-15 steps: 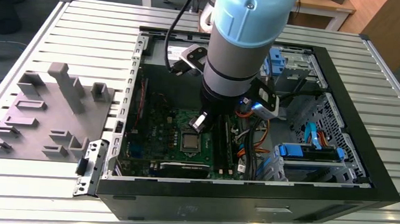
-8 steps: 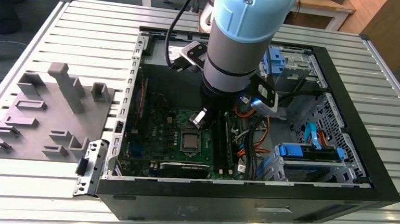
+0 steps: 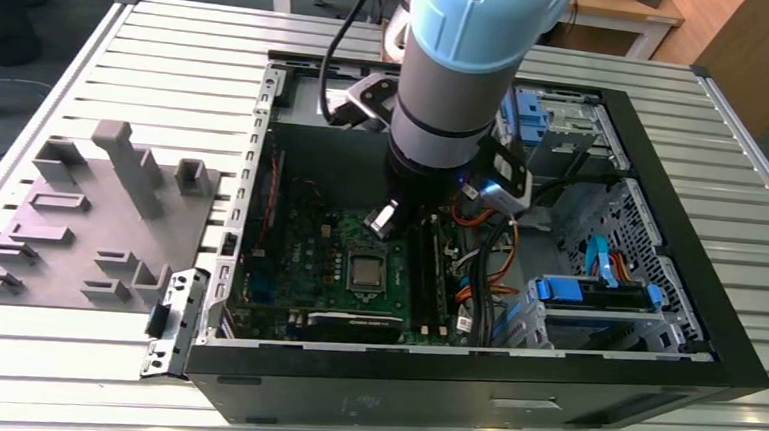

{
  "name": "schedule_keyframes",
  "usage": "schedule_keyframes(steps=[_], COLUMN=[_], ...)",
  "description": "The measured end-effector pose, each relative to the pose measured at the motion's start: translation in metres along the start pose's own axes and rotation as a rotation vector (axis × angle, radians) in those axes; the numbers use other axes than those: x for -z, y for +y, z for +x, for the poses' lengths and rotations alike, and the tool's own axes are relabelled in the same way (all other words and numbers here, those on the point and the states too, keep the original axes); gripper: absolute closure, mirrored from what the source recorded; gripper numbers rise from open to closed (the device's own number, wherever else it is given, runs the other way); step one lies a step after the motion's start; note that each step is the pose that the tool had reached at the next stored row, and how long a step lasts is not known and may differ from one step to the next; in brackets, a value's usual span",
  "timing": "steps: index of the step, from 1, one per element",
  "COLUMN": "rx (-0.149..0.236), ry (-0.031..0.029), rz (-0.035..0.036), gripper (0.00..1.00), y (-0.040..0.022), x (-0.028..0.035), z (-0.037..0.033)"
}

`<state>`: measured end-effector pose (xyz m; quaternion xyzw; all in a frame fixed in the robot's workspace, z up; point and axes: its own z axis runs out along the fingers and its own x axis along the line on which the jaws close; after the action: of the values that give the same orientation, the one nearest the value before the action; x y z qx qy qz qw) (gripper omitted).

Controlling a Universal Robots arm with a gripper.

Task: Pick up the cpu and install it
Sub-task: 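Close the cpu cover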

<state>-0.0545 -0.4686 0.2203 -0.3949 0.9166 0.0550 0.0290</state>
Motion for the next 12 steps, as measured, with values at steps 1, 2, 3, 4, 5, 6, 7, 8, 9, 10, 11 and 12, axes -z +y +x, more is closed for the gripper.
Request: schedule_keyframes(steps=[1, 2, 3, 4, 5, 6, 7, 8, 9, 10, 11, 12], rx=[0.0, 0.0, 0.0, 0.0, 0.0, 0.0, 0.0, 0.0, 0.0, 0.0, 0.0, 0.0], ry=[0.0, 0.0, 0.0, 0.0, 0.0001, -0.0001, 0.0, 0.0, 0.0, -0.0001, -0.0001, 0.0], rz=[0.0, 0.0, 0.0, 0.0, 0.0, 0.0, 0.0, 0.0, 0.0, -0.0001, 0.0, -0.0001], gripper=[0.89, 0.89, 0.89, 0.89, 0.89, 0.89, 0.89, 0.89, 0.89, 0.89, 0.89, 0.89], y=[0.0009, 0.0016, 0.0022, 0.0029, 0.0036, 0.0045, 0.0054, 0.0063, 0.0071, 0.0075, 0.0075, 0.0075], x=[-0.0003, -0.0006, -0.0009, -0.0012, -0.0015, -0.002, -0.0024, -0.0027, -0.0031, -0.0033, -0.0033, -0.0033], z=[-0.0009, -0.0017, -0.0024, -0.003, -0.0038, -0.0048, -0.0057, -0.0067, -0.0075, -0.008, -0.008, -0.0079])
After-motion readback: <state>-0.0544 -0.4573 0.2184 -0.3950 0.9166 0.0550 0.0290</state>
